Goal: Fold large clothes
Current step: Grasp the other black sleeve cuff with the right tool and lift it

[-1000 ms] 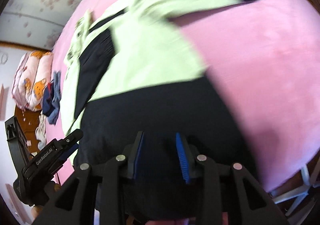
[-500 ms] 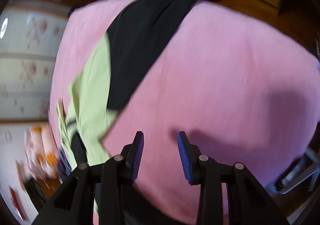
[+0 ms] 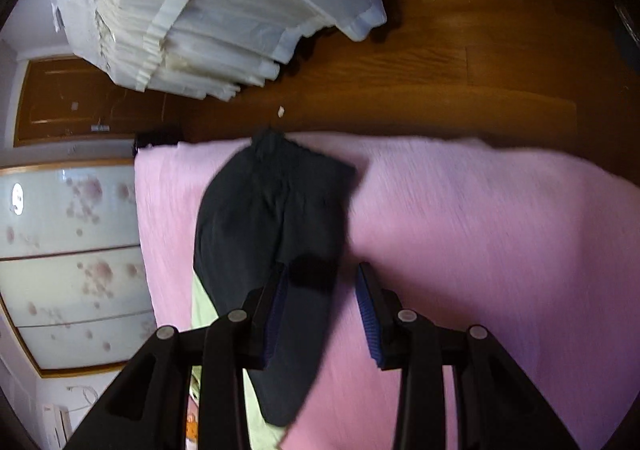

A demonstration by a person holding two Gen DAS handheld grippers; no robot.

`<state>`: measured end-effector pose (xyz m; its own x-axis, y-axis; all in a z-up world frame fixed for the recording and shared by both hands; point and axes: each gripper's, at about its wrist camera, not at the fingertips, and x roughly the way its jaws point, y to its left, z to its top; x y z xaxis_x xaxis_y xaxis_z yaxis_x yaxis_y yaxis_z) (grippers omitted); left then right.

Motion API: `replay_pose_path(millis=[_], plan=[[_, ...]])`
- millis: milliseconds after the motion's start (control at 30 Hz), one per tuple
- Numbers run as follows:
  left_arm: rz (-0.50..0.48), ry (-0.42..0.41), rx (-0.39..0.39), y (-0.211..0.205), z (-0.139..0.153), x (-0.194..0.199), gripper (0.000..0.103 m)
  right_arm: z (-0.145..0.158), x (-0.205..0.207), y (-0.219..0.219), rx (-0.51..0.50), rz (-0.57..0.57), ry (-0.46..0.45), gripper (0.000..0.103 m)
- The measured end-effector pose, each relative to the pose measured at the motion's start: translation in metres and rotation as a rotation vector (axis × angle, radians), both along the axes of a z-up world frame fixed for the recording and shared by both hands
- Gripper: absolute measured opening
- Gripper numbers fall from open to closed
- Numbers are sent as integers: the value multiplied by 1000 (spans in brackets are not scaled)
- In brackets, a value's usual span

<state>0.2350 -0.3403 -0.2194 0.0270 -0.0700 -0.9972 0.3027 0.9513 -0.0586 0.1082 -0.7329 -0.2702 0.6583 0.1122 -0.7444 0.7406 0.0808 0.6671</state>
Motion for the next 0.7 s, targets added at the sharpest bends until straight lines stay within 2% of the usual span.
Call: replay_pose_path(millis=[133,167,233,333,400,500,700], plan=[[12,-11,-7,-4,0,4,77,-1,10,-10,-47,-54,5,33],[15,-14,-9,-9,-2,5,77,1,14,-12,-63,-71,25,29],[23,-26,-7,-8,1,5,77,4,18,-14,-87,-81,43,14],[35,-43,-11,0,6,6,77,17,21,-11,-130,-99,27,9],[44,-51,-17,10,9,5,77,34,24,-5,-176,-95,-3,8],[73,-65,-26,28,12,7,77,73,28,11,-304,-80,-37,8],[144,-105,-48,83,23,12,77,155,61,70,-584,37,-73,8]])
